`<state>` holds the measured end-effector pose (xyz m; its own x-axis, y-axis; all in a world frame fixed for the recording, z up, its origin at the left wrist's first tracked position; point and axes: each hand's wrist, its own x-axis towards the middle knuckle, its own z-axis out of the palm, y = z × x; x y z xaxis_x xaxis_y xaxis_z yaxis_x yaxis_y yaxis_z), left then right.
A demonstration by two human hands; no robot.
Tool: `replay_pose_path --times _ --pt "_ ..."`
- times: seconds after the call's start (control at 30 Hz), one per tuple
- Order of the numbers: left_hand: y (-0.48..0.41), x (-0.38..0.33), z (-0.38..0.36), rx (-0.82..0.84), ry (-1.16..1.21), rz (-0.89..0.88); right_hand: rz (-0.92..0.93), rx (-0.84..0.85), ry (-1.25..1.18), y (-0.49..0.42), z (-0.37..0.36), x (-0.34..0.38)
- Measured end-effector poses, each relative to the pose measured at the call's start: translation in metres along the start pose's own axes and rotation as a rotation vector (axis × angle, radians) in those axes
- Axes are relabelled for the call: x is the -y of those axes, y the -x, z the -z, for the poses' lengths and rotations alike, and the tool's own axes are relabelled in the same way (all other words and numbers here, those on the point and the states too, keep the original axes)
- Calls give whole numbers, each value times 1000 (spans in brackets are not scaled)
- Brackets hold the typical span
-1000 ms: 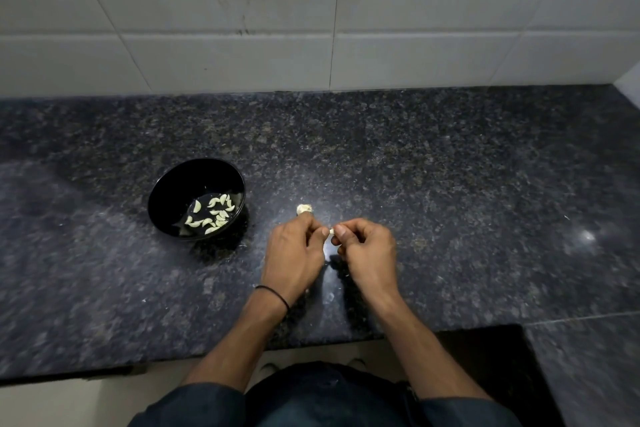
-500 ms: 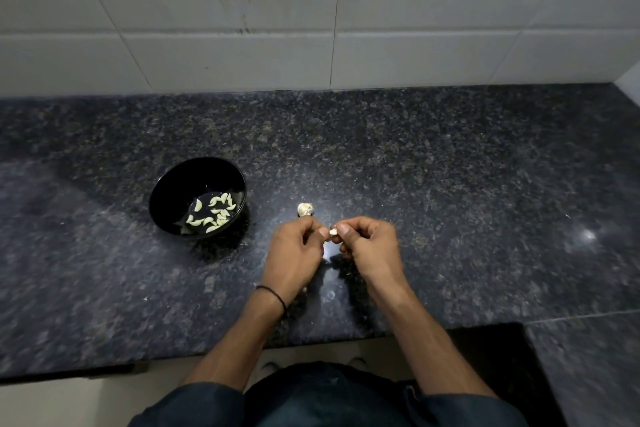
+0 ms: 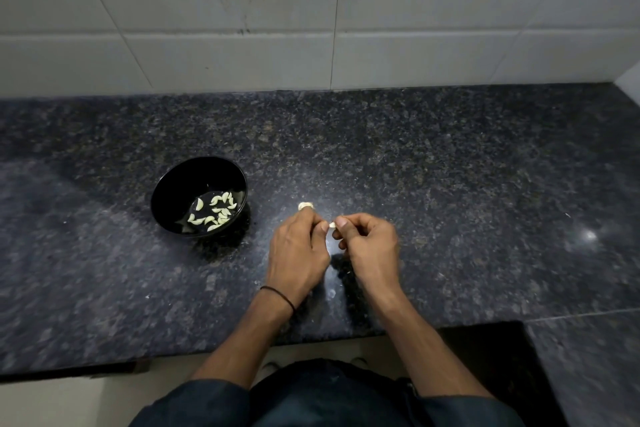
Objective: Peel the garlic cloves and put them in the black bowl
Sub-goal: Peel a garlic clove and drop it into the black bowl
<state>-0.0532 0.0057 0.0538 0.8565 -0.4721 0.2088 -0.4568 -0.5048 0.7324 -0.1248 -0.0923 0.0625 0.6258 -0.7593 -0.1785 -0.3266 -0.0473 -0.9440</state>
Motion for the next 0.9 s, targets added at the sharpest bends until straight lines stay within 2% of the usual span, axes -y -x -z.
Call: replay_pose_path --times 0.07,0.17,0.23,0.3,0.43,0.6,0.77,0.9 --pt "-1 3 -3 34 145 101 -6 8 -28 0 0 1" --pt "-1 3 -5 131 673 471 -8 16 -53 -1 0 -1" --pt "0 3 -5 154 818 585 -10 5 -61 -3 3 -3" --pt "1 7 -6 158 753 537 -13 2 -71 -5 6 -4" --pt "4 17 -11 161 471 361 -15 14 -114 -5 7 -6" --pt "4 19 -20 155 244 265 -59 -2 -188 -5 6 -11" --pt "-2 17 -29 192 194 195 -65 -26 -228 -3 4 -15" --pt "0 12 -28 188 291 191 -42 -52 -235 -2 6 -17"
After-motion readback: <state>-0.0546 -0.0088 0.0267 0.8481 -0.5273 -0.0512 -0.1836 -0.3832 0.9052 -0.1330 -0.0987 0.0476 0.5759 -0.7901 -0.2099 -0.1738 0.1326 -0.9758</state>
